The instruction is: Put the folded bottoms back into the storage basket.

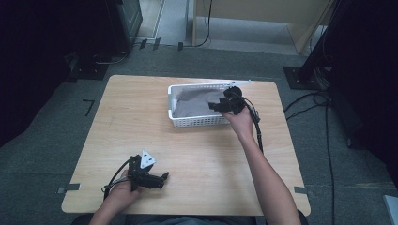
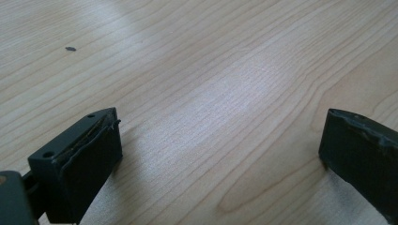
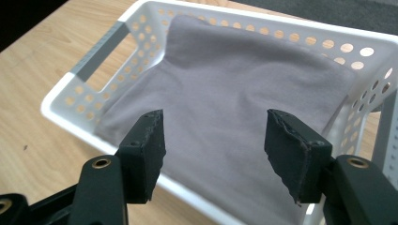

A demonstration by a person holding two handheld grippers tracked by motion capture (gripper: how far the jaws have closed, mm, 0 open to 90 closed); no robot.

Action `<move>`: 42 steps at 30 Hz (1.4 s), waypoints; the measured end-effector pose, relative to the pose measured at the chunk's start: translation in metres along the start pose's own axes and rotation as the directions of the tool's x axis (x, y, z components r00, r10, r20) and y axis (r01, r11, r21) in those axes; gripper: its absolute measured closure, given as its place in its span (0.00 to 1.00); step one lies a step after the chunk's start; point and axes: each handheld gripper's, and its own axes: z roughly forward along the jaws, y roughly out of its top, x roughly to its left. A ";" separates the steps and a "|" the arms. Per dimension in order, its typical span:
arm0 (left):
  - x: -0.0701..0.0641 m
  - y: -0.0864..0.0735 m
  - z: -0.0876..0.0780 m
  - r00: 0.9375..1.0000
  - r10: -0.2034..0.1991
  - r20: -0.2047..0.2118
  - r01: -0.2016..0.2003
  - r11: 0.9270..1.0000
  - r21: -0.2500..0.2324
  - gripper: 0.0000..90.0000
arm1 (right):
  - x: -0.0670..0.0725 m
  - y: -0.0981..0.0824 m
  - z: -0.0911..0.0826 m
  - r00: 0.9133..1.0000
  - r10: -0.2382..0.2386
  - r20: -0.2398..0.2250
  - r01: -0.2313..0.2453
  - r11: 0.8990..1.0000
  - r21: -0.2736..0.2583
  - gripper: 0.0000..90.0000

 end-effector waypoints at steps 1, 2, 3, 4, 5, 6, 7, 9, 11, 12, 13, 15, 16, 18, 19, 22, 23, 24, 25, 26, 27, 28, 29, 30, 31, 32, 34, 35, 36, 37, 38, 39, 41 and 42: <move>0.000 0.000 0.000 1.000 0.000 0.000 0.000 1.000 -0.001 0.00 | 0.001 -0.002 -0.003 1.000 -0.003 -0.004 0.003 1.000 -0.005 0.43; 0.000 0.000 0.000 1.000 0.000 0.000 0.000 1.000 -0.001 0.00 | 0.003 -0.003 -0.005 1.000 -0.004 -0.009 0.004 1.000 -0.002 0.43; 0.000 0.000 0.000 1.000 0.000 0.000 0.000 1.000 -0.001 0.00 | 0.005 -0.005 -0.008 1.000 -0.011 -0.011 0.011 1.000 -0.002 0.42; 0.000 0.000 0.000 1.000 0.001 0.000 -0.001 1.000 0.000 0.00 | 0.006 -0.006 -0.010 1.000 -0.025 -0.012 0.025 1.000 -0.009 0.42; 0.000 0.000 0.000 1.000 0.000 0.000 0.000 1.000 0.000 0.00 | 0.008 -0.008 -0.013 0.999 -0.034 -0.012 0.033 0.999 -0.012 0.42; 0.000 0.000 0.000 1.000 -0.002 0.000 0.002 1.000 -0.002 0.00 | 0.010 -0.010 -0.016 0.999 -0.036 -0.015 0.035 0.999 -0.012 0.42; 0.000 0.000 0.000 1.000 -0.002 0.000 0.002 1.000 -0.002 0.00 | 0.011 -0.011 -0.018 0.999 -0.040 -0.018 0.039 0.999 -0.016 0.42; 0.000 0.000 0.000 1.000 -0.002 0.000 0.002 1.000 -0.002 0.00 | 0.014 -0.015 -0.023 0.999 -0.048 -0.021 0.048 0.999 -0.012 0.42; 0.000 0.000 0.000 1.000 -0.002 0.000 0.002 1.000 -0.002 0.00 | 0.015 -0.020 -0.027 0.998 -0.062 -0.022 0.062 0.998 -0.020 0.42; 0.000 0.000 0.000 1.000 -0.004 0.000 0.004 1.000 -0.003 0.00 | 0.016 -0.022 -0.029 0.998 -0.063 -0.025 0.063 0.998 -0.021 0.42; 0.000 0.000 0.000 1.000 -0.004 0.000 0.004 1.000 -0.003 0.00 | 0.017 -0.025 -0.030 0.998 -0.064 -0.026 0.064 0.998 -0.024 0.42; 0.000 0.000 0.000 1.000 -0.004 0.000 0.004 1.000 -0.003 0.00 | 0.017 -0.030 -0.033 0.997 -0.066 -0.033 0.065 0.998 -0.022 0.42; 0.000 0.000 0.000 1.000 -0.002 0.000 0.002 1.000 -0.002 0.00 | 0.017 -0.033 -0.034 0.997 -0.065 -0.035 0.065 0.998 -0.024 0.42; 0.000 0.000 0.000 1.000 -0.004 0.000 0.004 1.000 -0.003 0.00 | 0.017 -0.039 -0.038 0.997 -0.069 -0.036 0.068 0.997 -0.021 0.42; 0.000 0.000 0.000 1.000 -0.002 0.000 0.002 1.000 -0.001 0.00 | 0.018 -0.041 -0.039 0.997 -0.068 -0.033 0.067 0.998 -0.018 0.42; 0.000 0.000 0.000 1.000 -0.002 0.000 0.002 1.000 -0.002 0.00 | 0.017 -0.050 -0.044 0.997 -0.078 -0.031 0.077 0.997 -0.019 0.42; 0.000 0.000 0.000 1.000 -0.005 0.000 0.005 1.000 -0.004 0.00 | 0.016 -0.053 -0.045 0.997 -0.072 -0.033 0.072 0.997 -0.019 0.42; 0.000 0.000 0.000 1.000 -0.002 0.000 0.002 1.000 -0.002 0.00 | 0.016 -0.056 -0.047 0.997 -0.072 -0.030 0.072 0.997 -0.024 0.42; 0.000 0.000 0.000 1.000 -0.003 0.000 0.003 1.000 -0.002 0.00 | 0.016 -0.059 -0.049 0.997 -0.071 -0.031 0.071 0.997 -0.026 0.42; 0.000 0.000 0.000 1.000 -0.004 0.000 0.004 1.000 -0.004 0.00 | 0.015 -0.062 -0.050 0.997 -0.071 -0.029 0.070 0.997 -0.025 0.42; 0.000 0.000 0.000 1.000 -0.002 0.000 0.002 1.000 -0.002 0.00 | 0.015 -0.065 -0.052 0.997 -0.073 -0.028 0.072 0.997 -0.025 0.42; 0.000 0.000 0.000 1.000 -0.004 0.000 0.004 1.000 -0.003 0.00 | 0.015 -0.069 -0.053 0.997 -0.077 -0.027 0.076 0.997 -0.031 0.42; 0.000 0.000 0.000 1.000 -0.002 0.000 0.002 1.000 -0.001 0.00 | 0.015 -0.072 -0.055 0.997 -0.074 -0.026 0.073 0.997 -0.030 0.42; 0.000 0.000 0.000 1.000 -0.003 0.000 0.003 1.000 -0.002 0.00 | 0.015 -0.074 -0.056 0.997 -0.074 -0.025 0.073 0.997 -0.029 0.42; 0.000 0.000 0.000 1.000 -0.002 0.000 0.002 1.000 -0.001 0.00 | 0.015 -0.078 -0.058 0.997 -0.074 -0.024 0.073 0.997 -0.032 0.42; 0.000 0.000 0.000 1.000 -0.004 0.000 0.004 1.000 -0.003 0.00 | 0.014 -0.081 -0.058 0.997 -0.076 -0.021 0.075 0.997 -0.034 0.42; 0.000 0.000 0.000 1.000 -0.005 0.000 0.005 1.000 -0.004 0.00 | 0.014 -0.087 -0.061 0.997 -0.070 -0.021 0.069 0.997 -0.031 0.42; 0.000 0.000 0.000 1.000 -0.002 0.000 0.002 1.000 -0.001 0.00 | 0.014 -0.090 -0.061 0.997 -0.074 -0.022 0.073 0.997 -0.031 0.42; 0.000 0.000 0.000 1.000 -0.005 0.000 0.005 1.000 -0.004 0.00 | 0.014 -0.093 -0.062 0.997 -0.074 -0.020 0.074 0.997 -0.032 0.42; 0.000 0.000 0.000 1.000 -0.003 0.000 0.003 1.000 -0.002 0.00 | 0.014 -0.097 -0.063 0.997 -0.074 -0.020 0.073 0.997 -0.030 0.42; 0.000 0.000 0.000 1.000 -0.005 0.000 0.005 1.000 -0.004 0.00 | 0.013 -0.100 -0.063 0.997 -0.073 -0.021 0.072 0.997 -0.027 0.42; 0.000 0.000 0.000 1.000 -0.002 0.000 0.002 1.000 -0.002 0.00 | 0.014 -0.103 -0.064 0.997 -0.071 -0.021 0.070 0.997 -0.025 0.42; 0.000 0.000 0.000 1.000 -0.002 0.001 0.002 1.000 -0.001 0.00 | 0.013 -0.111 -0.065 0.998 -0.065 -0.022 0.065 0.998 -0.025 0.42; 0.000 0.000 0.000 1.000 -0.005 0.000 0.005 1.000 -0.004 0.00 | 0.013 -0.113 -0.065 0.998 -0.064 -0.021 0.064 0.998 -0.025 0.42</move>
